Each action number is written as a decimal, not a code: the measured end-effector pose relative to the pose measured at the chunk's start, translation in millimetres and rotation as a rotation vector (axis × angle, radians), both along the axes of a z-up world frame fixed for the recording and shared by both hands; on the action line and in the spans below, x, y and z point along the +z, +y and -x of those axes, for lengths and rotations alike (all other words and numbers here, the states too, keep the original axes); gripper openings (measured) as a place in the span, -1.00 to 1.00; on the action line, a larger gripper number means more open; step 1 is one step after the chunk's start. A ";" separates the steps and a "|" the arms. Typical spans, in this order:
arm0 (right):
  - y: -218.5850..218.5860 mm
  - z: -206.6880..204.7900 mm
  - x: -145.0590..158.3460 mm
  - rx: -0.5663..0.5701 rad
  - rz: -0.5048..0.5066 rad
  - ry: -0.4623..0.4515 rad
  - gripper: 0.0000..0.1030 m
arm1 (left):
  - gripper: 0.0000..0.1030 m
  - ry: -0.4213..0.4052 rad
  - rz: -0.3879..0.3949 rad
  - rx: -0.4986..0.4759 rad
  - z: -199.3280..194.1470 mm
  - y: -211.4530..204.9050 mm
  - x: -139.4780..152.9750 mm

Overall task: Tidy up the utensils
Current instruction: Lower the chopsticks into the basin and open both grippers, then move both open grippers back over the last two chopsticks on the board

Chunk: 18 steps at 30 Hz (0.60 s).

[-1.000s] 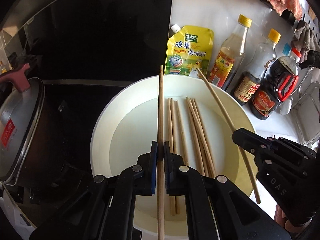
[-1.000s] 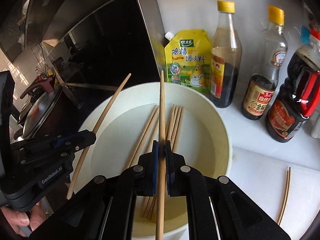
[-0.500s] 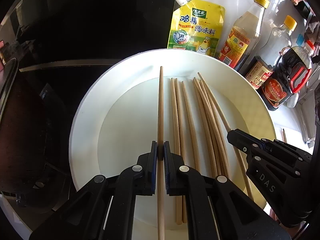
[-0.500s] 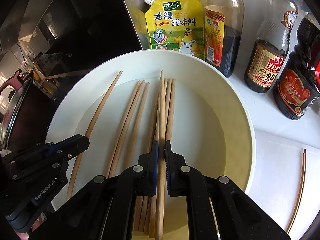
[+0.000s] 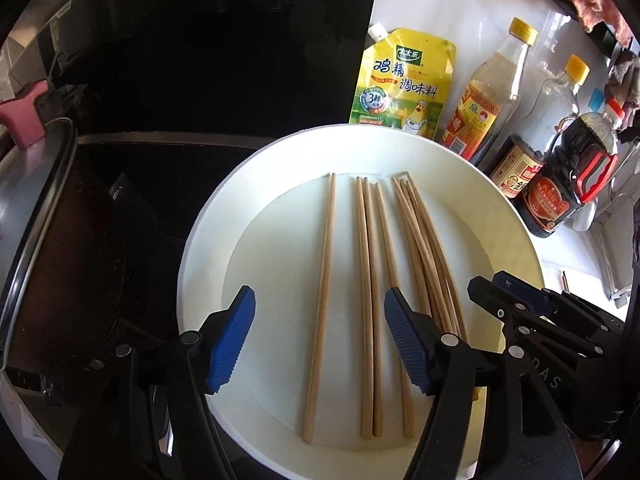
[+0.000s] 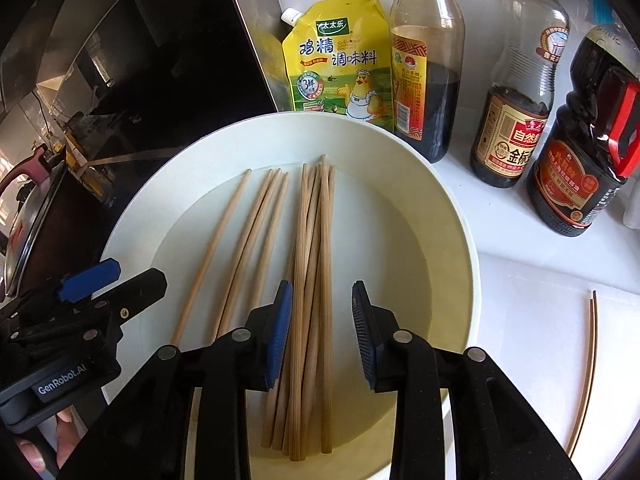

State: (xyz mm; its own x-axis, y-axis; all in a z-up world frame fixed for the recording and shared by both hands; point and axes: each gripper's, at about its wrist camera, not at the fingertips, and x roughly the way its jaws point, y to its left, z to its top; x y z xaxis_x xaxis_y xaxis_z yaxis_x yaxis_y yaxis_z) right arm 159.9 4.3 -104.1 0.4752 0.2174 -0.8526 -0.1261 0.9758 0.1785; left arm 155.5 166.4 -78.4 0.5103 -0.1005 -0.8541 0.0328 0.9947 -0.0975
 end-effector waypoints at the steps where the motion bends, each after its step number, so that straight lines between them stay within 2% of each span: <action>1: -2.1 2.7 1.0 -0.005 -0.001 -0.003 -0.41 | 0.31 -0.002 -0.001 0.000 2.3 0.1 1.6; 8: -18.6 29.5 11.9 -0.024 -0.006 -0.026 -0.30 | 0.40 -0.015 0.020 -0.019 22.4 -10.2 10.3; 14: -41.3 61.6 28.7 -0.059 -0.003 -0.073 -0.30 | 0.42 -0.039 0.030 -0.053 41.7 -31.3 21.9; 18: -62.7 85.7 37.6 -0.088 0.009 -0.097 -0.21 | 0.45 -0.045 0.039 -0.077 54.3 -48.0 28.3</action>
